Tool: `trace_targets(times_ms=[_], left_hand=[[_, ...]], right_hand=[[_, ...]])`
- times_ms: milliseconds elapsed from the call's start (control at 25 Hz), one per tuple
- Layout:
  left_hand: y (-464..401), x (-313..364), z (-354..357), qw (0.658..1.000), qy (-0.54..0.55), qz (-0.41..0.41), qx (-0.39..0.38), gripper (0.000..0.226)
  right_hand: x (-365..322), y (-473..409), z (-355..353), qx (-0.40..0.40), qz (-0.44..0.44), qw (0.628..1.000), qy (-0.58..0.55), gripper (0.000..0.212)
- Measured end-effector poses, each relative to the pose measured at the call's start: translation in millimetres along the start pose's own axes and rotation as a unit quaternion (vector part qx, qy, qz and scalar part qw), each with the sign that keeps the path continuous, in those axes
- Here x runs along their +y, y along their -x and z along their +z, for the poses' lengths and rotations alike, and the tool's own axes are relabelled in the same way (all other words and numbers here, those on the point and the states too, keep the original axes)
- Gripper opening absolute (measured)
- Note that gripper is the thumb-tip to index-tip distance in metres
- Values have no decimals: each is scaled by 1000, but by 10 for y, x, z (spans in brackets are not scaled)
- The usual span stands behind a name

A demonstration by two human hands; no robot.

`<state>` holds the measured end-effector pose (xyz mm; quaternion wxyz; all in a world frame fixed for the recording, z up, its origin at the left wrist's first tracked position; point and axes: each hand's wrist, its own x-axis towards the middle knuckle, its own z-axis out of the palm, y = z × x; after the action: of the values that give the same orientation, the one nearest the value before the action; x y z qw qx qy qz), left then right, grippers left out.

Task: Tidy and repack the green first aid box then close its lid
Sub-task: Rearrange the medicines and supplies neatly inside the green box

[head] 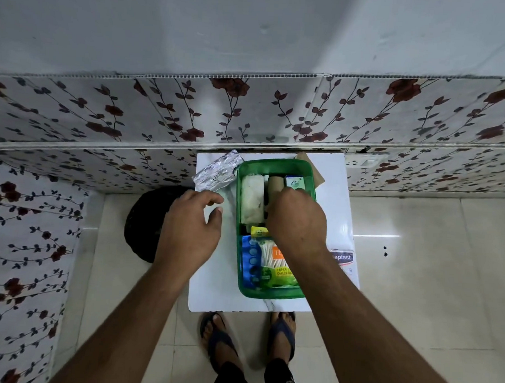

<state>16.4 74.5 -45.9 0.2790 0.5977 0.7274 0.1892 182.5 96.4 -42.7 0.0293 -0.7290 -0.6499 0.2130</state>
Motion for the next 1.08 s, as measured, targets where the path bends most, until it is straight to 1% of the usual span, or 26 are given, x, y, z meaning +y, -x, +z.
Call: trace_targets(times_ms=[40,120,200,240,280,360,440,520,640,720,800,840,920,960,1000,1040,1080], left_hand=[[-23,-28,-8,1000,10,-9,0,18],[-111,-83,-21,1000,24,-16,3,19],[-307,-168,25,1000,21,-12,10,23],[-440,-226,82,1000,11,-9,9,28],[-586,-280,153,1000,-9,-7,4,34],[-830,-368,300,997,-76,0,-18,47],[-969,-428,423,990,-138,11,-31,55],[-1022,-462,474,986,-163,17,-24,58],[-1074,-491,484,985,-172,11,-14,57],[-1092,-478,428,992,-129,-1,-19,44],[-1035,-434,283,997,-70,-29,-23,24],[-967,-426,181,998,-48,-48,-14,17],[-765,-396,-73,993,18,-111,25,11],[-625,-331,-209,986,72,-147,38,6],[-478,-218,-321,976,129,-174,36,2],[-346,-69,-388,965,179,-192,21,6],[-240,98,-407,957,211,-198,-10,11]], right_hand=[[29,24,-49,20,10,999,-26,12],[137,43,-256,106,60,988,-91,20],[375,-82,-428,196,128,957,-171,20],[516,-207,-453,204,158,945,-202,21],[643,-356,-423,178,177,944,-213,24],[835,-652,-244,70,186,958,-208,34],[924,-862,-101,-1,198,956,-215,42],[962,-958,-25,-29,204,953,-223,43],[937,-995,-1,-45,159,971,-175,36],[896,-985,-10,-48,129,978,-160,33],[897,-966,-25,-56,121,978,-160,34],[916,-944,-36,-67,122,977,-164,35],[961,-861,-69,-86,139,967,-196,36],[985,-796,-95,-85,156,958,-226,36],[1001,-719,-134,-72,177,947,-257,35],[1018,-634,-175,-52,197,936,-286,33],[1028,-547,-219,-30,216,925,-311,32]])
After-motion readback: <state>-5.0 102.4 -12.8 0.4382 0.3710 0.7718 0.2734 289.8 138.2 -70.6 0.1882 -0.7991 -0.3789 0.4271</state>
